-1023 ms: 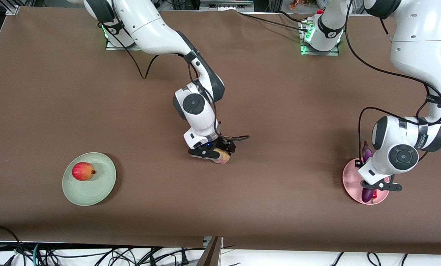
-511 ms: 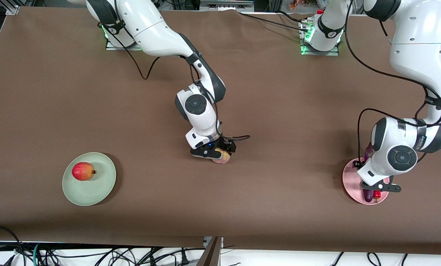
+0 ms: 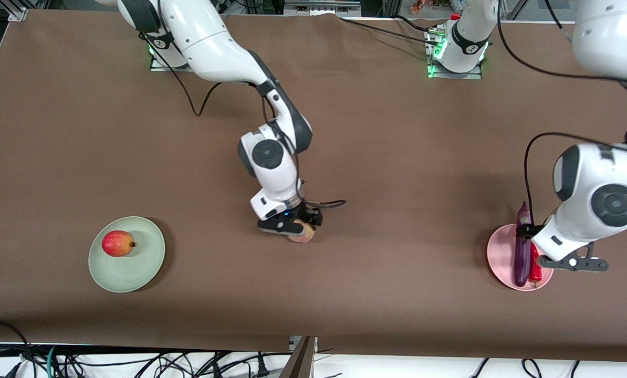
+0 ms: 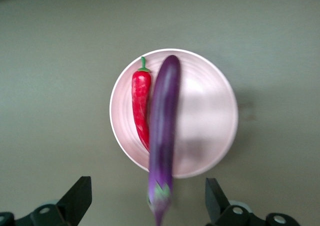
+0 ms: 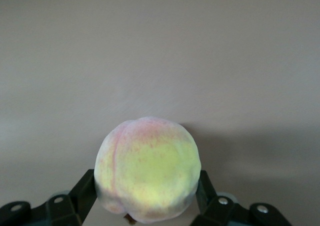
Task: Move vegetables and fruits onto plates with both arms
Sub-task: 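Release the eggplant and retract the left gripper while the right gripper carries the peach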
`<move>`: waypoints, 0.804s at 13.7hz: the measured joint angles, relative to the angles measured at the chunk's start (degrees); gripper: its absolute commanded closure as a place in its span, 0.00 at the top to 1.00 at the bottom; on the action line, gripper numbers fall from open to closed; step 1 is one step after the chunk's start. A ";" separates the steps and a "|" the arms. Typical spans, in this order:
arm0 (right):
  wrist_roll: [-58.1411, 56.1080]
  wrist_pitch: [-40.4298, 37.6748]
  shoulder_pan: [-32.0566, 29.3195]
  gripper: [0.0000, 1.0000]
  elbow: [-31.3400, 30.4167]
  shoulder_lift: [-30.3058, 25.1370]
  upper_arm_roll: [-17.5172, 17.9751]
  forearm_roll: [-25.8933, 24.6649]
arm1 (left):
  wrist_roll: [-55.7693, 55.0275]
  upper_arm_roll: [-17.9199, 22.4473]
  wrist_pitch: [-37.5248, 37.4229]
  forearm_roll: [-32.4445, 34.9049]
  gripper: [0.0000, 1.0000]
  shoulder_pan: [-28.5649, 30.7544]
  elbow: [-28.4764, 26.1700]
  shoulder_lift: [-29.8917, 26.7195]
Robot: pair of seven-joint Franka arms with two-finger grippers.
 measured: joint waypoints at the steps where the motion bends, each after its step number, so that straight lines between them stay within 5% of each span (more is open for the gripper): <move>1: -4.55 -3.74 -1.50 0.19 0.28 -1.50 -0.83 0.08 | 0.14 -0.31 -2.11 -2.63 1.00 -0.03 0.03 -2.05; 6: -38.02 -19.46 -17.74 0.19 0.37 -8.06 -1.24 1.32 | 0.43 -1.22 -18.13 -8.50 1.00 -0.09 4.26 -9.89; 11: -59.95 -23.10 -27.29 0.19 -1.29 -7.86 -1.82 1.27 | 0.59 -1.64 -32.52 -11.83 1.00 -0.04 11.18 -12.99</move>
